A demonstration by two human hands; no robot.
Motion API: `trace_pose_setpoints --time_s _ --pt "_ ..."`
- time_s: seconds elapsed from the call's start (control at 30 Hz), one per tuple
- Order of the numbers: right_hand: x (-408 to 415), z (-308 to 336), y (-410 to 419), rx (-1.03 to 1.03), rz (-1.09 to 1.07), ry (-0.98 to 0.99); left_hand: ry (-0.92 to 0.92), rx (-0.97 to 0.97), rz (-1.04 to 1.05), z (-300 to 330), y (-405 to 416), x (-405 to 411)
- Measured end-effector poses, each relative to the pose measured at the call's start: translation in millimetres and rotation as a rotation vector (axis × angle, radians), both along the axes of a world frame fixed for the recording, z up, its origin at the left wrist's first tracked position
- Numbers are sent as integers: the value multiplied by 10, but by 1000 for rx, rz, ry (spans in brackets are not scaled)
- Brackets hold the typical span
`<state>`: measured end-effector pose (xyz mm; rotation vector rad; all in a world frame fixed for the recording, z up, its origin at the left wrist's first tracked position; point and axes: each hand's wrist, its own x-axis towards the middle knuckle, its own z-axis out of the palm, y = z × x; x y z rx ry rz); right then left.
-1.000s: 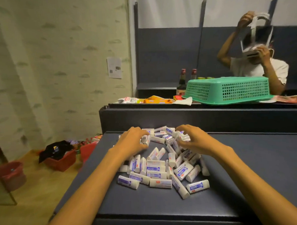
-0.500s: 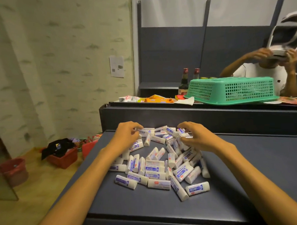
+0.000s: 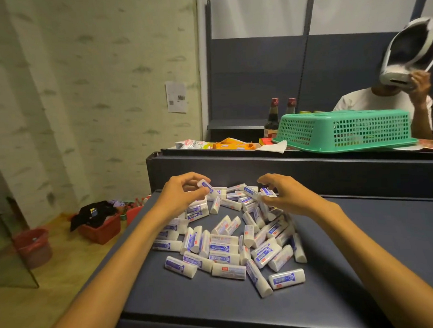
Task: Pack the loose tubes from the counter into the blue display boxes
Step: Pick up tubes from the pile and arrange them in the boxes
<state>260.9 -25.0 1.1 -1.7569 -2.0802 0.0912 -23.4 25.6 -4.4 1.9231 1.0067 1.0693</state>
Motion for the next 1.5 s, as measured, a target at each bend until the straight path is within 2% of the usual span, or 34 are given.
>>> trace_pose_setpoints --time_s 0.13,0.3,0.57,0.73,1.0,1.2,1.5 --pt "-13 -6 66 -19 5 -18 18 -23 10 27 -11 73" --pt "-77 -35 165 -32 8 -62 -75 -103 -54 48 -46 123" --pt "-139 -70 265 -12 30 -111 83 35 -24 10 10 58" --pt "-167 -61 342 -1 -26 -65 317 238 45 -14 30 51" --pt "-189 -96 417 -71 -76 -32 391 409 83 13 31 52" --pt "-127 -51 339 39 -27 199 423 445 85 11 60 33" --pt "-99 43 152 2 -10 561 406 457 76 16 35 55"
